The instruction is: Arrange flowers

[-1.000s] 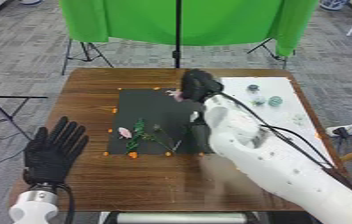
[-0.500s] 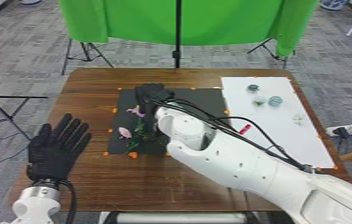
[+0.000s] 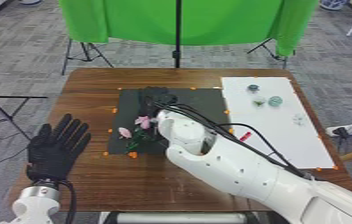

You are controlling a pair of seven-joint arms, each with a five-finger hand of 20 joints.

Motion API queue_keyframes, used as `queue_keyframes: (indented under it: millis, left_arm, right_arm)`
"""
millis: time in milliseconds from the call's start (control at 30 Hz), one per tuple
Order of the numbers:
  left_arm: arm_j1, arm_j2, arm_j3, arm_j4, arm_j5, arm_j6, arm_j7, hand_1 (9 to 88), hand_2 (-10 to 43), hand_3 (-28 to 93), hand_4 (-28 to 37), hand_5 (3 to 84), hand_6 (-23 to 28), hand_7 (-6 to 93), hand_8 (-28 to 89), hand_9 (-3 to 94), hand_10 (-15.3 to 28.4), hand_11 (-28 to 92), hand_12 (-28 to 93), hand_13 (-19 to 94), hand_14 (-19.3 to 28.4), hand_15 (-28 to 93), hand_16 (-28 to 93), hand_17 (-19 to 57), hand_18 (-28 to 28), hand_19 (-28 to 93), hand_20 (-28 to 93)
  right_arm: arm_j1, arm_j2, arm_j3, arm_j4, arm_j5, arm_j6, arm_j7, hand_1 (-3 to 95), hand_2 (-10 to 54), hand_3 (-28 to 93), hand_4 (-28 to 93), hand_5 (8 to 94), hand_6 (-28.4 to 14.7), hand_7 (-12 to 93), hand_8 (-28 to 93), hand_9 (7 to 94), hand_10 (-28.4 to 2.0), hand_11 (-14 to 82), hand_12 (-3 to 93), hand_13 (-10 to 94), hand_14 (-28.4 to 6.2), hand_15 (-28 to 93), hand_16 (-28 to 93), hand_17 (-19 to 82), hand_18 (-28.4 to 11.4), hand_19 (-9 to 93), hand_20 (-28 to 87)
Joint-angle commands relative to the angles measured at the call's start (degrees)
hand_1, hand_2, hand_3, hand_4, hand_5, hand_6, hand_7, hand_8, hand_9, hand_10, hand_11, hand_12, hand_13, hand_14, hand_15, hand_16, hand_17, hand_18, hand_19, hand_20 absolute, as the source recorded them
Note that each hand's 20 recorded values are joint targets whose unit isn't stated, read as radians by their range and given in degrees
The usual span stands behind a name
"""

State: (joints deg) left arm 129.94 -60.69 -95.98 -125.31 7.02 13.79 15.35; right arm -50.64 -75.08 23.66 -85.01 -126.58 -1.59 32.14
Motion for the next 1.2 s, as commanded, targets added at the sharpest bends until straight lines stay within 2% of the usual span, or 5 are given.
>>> queue_keyframes:
  millis: [33,333,533,1000,1200]
  left_arm:
    - [-0.2,-1.00,-0.19,0.63,0.54,0.38,-2.01,25.8,13.4,77,-28.3,42.7,8.8,8.1,-7,35.3,14.0,16,11,27,13.6,26,-4,-3.6,11.7,22,14]
    - [-0.4,-2.36,-0.66,0.96,1.26,-0.70,-1.82,25.7,13.4,77,-28.3,42.7,8.8,8.1,-7,35.3,14.0,16,11,27,13.6,26,-3,-3.6,11.7,22,14]
    - [1.6,-2.88,-1.96,0.06,1.56,-1.29,-0.87,25.7,13.3,77,-28.3,42.6,8.8,8.1,-7,35.3,14.0,16,11,27,13.6,26,-3,-3.6,11.7,22,14]
    - [3.2,-2.44,-2.52,-0.58,0.62,-0.61,0.64,25.8,13.3,77,-28.3,42.3,8.6,8.1,-7,35.2,14.0,16,11,27,13.6,26,-3,-3.7,11.8,22,14]
    - [3.8,-2.68,-2.51,-0.89,0.54,-0.38,0.71,25.9,13.3,77,-28.3,42.5,8.7,8.1,-7,35.3,14.0,16,11,27,13.6,26,-3,-3.9,12.0,24,14]
  right_arm:
    - [-1.7,0.9,2.6,-3.8,1.6,-0.6,0.9,45.1,-9.5,76,-28,66.8,-2.6,19,-13,69.9,-14.5,20.7,18.2,63,-12.2,44,21,26,-22.8,80,39]
    - [-10.8,14.7,19.0,-17.1,3.2,-5.7,4.6,39.0,-9.5,75,-28,61.1,-5.8,14,-12,62.1,-17.9,16.0,16.7,57,-15.1,43,19,25,-23.9,79,38]
    - [-23.5,25.9,33.9,-23.3,5.2,-5.9,9.3,38.2,-9.5,76,-28,54.3,-7.9,11,-10,50.6,-19.1,10.3,14.3,47,-17.8,36,15,24,-24.5,80,36]
    - [-33.0,33.1,48.7,-15.4,8.6,-5.2,13.6,41.6,-9.5,78,-28,43.3,-8.0,11,-10,34.3,-16.8,6.6,11.4,31,-16.7,19,17,17,-22.5,75,33]
    - [-32.9,32.3,49.3,-13.8,9.5,-11.3,15.2,43.1,-9.5,78,-28,40.5,-6.5,11,-10,33.6,-15.1,7.3,10.7,32,-16.2,17,18,17,-22.4,74,33]
